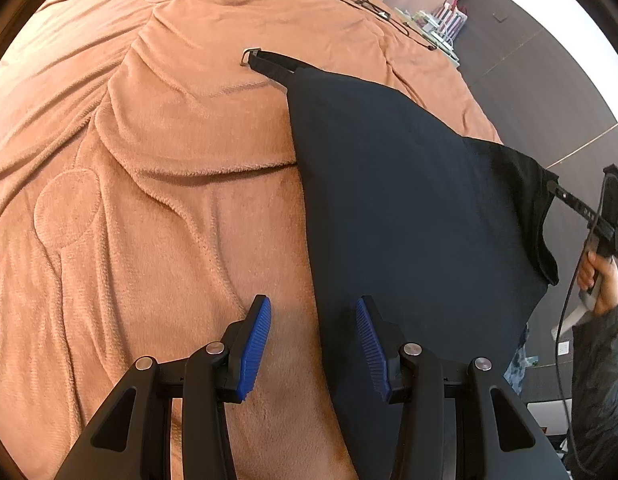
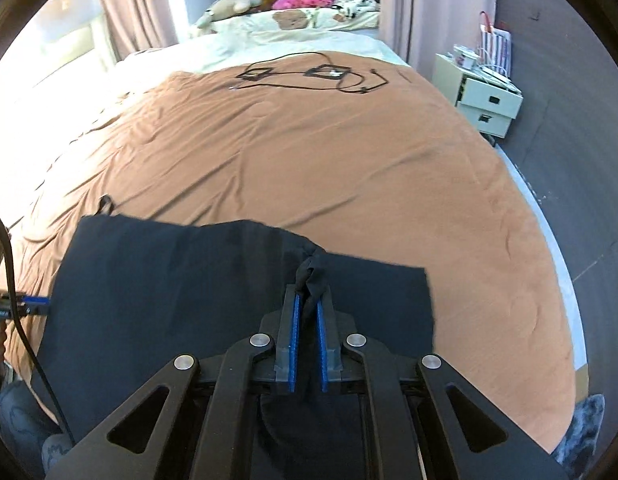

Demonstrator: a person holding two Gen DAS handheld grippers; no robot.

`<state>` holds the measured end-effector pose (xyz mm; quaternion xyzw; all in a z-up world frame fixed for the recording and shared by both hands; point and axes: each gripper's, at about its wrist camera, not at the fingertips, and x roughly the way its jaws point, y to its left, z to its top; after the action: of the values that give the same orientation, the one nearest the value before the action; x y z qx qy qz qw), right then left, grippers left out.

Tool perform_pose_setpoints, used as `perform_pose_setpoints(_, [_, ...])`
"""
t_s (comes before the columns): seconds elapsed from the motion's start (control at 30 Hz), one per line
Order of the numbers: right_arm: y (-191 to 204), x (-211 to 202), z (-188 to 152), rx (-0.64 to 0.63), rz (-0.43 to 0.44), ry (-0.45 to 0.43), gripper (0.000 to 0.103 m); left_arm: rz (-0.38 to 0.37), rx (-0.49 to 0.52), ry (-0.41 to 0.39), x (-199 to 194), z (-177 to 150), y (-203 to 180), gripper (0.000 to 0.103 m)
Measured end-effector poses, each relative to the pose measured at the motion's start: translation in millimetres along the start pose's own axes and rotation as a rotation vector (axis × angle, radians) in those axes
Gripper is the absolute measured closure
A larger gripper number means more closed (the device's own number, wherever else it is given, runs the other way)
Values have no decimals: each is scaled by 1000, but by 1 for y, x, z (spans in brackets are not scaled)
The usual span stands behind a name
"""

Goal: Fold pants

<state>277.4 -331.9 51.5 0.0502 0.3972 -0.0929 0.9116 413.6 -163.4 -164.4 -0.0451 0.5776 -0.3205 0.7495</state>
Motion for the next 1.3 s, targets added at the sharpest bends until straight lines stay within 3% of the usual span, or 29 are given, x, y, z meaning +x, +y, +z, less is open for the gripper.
perform_pose_setpoints(0.2, [-3, 11, 16, 3, -41, 5, 100, 3, -4, 4, 1, 2, 1, 56])
perform_pose_setpoints(0.37, [-11, 22, 30, 33, -177, 8, 97, -3, -5, 4, 4, 5, -2, 56])
perform_pose_setpoints(0.5, [-6, 22, 27, 70, -169, 12, 94, -7, -1, 0, 2, 4, -4, 56])
perform_pose_setpoints(0.57, [-4, 24, 23, 66, -159, 31, 84, -7, 0, 1, 3, 5, -3, 56])
perform_pose_setpoints(0.63, [0, 25, 16, 68, -151, 37, 58, -8, -1, 2, 3, 4, -2, 56])
perform_pose_setpoints(0.67, [0, 23, 13, 70, -143, 33, 55, -8, -2, 3, 3, 4, -2, 56])
perform_pose_setpoints(0.93, [-21, 34, -11, 74, -94, 107, 54, -12, -20, 0, 9, 9, -6, 56])
perform_pose_setpoints(1.0, [-24, 43, -16, 81, -71, 133, 57, -13, -21, -2, 10, 10, -7, 56])
perform_pose_setpoints(1.07, [-25, 48, -18, 70, -65, 152, 71, -14, -19, -1, 11, 10, -8, 56])
perform_pose_setpoints(1.1, [-25, 50, -18, 65, -65, 156, 90, -13, -18, -1, 11, 10, -8, 56])
perform_pose_setpoints(1.13, [-25, 50, -18, 58, -69, 158, 103, -12, -17, 0, 11, 11, -8, 56])
perform_pose_setpoints(1.3, [-30, 43, -13, 53, -121, 124, 103, -8, -22, -3, 11, 14, -7, 56])
